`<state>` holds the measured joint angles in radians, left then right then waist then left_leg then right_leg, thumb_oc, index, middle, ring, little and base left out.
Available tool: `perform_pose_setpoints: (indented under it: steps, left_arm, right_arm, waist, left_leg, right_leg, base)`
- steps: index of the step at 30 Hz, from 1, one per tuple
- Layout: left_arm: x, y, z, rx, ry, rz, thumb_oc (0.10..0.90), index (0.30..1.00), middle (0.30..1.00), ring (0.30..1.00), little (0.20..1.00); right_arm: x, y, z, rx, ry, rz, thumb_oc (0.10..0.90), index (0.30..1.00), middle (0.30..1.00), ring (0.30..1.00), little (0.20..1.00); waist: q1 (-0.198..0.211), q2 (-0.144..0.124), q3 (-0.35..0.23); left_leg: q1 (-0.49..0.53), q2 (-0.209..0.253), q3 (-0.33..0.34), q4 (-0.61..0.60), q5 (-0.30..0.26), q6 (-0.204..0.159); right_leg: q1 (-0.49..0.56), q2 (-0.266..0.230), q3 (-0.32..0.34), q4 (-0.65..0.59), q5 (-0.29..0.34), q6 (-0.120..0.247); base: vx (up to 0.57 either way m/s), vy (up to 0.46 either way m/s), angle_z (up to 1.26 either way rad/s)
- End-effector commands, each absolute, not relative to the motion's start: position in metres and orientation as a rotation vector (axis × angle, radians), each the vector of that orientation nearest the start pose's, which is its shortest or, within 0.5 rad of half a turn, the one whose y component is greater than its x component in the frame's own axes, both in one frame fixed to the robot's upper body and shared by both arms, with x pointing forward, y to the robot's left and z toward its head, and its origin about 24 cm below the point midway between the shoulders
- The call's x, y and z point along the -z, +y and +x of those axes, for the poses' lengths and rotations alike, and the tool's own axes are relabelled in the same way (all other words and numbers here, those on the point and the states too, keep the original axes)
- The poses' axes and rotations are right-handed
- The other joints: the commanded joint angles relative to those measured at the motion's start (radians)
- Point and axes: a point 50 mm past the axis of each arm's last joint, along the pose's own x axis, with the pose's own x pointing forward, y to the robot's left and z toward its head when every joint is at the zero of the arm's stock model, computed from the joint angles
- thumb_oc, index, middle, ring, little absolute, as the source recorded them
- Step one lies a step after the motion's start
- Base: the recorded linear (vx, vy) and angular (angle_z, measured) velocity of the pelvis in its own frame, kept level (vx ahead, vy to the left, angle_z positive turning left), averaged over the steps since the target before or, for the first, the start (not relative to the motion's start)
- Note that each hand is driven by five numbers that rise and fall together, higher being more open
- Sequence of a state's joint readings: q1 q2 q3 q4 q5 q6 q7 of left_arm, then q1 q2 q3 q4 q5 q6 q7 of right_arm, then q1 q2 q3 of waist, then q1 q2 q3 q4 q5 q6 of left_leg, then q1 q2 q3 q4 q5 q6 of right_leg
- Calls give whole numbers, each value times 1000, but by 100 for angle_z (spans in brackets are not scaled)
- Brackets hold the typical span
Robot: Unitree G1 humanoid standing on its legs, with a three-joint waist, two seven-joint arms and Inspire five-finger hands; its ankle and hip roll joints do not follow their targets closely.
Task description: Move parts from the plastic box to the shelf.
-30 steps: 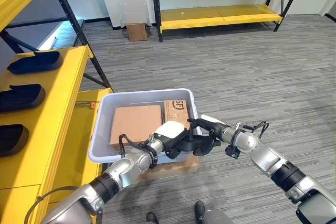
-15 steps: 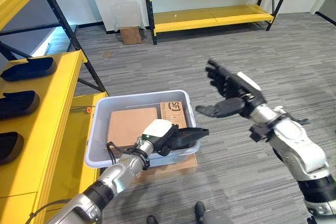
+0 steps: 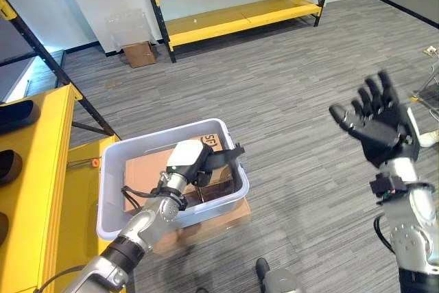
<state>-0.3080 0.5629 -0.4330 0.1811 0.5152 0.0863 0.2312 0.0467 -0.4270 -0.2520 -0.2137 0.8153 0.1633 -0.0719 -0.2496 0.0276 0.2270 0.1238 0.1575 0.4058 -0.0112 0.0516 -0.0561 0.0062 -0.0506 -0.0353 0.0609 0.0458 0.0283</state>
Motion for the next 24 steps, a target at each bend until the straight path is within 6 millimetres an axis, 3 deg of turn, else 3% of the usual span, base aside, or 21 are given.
perform_pose_setpoints:
  steps: [1, 4, 9, 12, 13, 15, 16, 19, 23, 24]
  left_arm:
    - [-158, 186, 312, -185, -528, 1049, 400, 300, 300, 300, 300]
    - [-177, 184, 298, -192, -637, 1006, 400, 300, 300, 300, 300]
    - [-194, 181, 276, -188, -773, 954, 400, 300, 300, 300, 300]
    - [-198, 176, 267, -140, -829, 926, 400, 300, 300, 300, 300]
    - [-200, 171, 262, -96, -866, 907, 400, 300, 300, 300, 300]
    - [-203, 163, 257, -64, -915, 895, 400, 300, 300, 300, 300]
    - [-206, 156, 252, -43, -954, 888, 400, 300, 300, 300, 300]
    - [-209, 147, 248, -12, -1005, 867, 400, 300, 300, 300, 300]
    - [-222, 134, 242, 38, -1091, 835, 400, 300, 300, 300, 300]
    - [-228, 126, 241, 43, -1131, 831, 400, 300, 300, 300, 300]
  right_arm:
    - [-135, -249, 246, 40, -235, 272, 900, 1000, 1000, 1000, 1000]
    - [-109, -248, 249, 104, -148, 244, 900, 1000, 1000, 1000, 1000]
    - [-93, -235, 260, 113, -92, 144, 900, 1000, 1000, 1000, 1000]
    - [-88, -229, 260, 117, -65, 143, 900, 1000, 1000, 1000, 1000]
    - [-82, -226, 258, 117, -39, 153, 900, 1000, 1000, 1000, 1000]
    - [-80, -221, 258, 118, -35, 164, 900, 1000, 1000, 1000, 1000]
    - [-81, -217, 263, 116, -44, 167, 900, 1000, 1000, 1000, 1000]
    - [-83, -215, 268, 136, -64, 158, 900, 1000, 1000, 1000, 1000]
    - [-84, -210, 270, 162, -69, 166, 900, 1000, 1000, 1000, 1000]
    - [-81, -208, 271, 155, -67, 165, 900, 1000, 1000, 1000, 1000]
  waist:
    - [15, 11, -63]
    - [43, 16, -48]
    - [86, 26, -30]
    - [91, 29, -25]
    - [83, 22, -27]
    - [87, 11, -32]
    - [98, 5, -33]
    - [108, -2, -38]
    - [99, 2, -64]
    - [96, 6, -80]
  left_leg:
    - [-101, 122, -144, 17, 3, -46]
    - [-127, 134, -190, 5, 34, -57]
    - [-151, 148, -224, -42, 53, -61]
    - [-173, 163, -153, -50, 77, -66]
    - [-180, 172, -80, -33, 94, -73]
    - [-171, 161, -50, 32, 81, -82]
    - [-174, 145, -55, 122, 40, -67]
    - [-177, 126, -67, 236, -5, -57]
    - [-96, 106, -30, 365, -39, -60]
    - [-68, 75, -43, 369, -64, -52]
  right_leg:
    - [34, -51, -42, 179, -227, 9]
    - [18, -34, -65, 235, -267, -18]
    - [-21, -13, -117, 330, -328, -57]
    - [-21, -18, -171, 330, -332, -62]
    - [-5, -34, -225, 298, -320, -57]
    - [6, -49, -254, 256, -308, -50]
    - [3, -59, -265, 221, -285, -52]
    - [-6, -75, -272, 200, -263, -51]
    - [-11, -73, -296, 150, -225, -50]
    - [-15, -65, -296, 130, -204, -41]
  base:
    - [-166, -181, 1]
    - [-126, -150, 22]
    - [-105, -130, 39]
    - [-125, -89, 45]
    - [-88, -91, 118]
    - [-181, -91, 128]
    - [-271, -54, 76]
    - [-164, 18, 53]
    - [-110, 98, 35]
    - [-93, 183, 60]
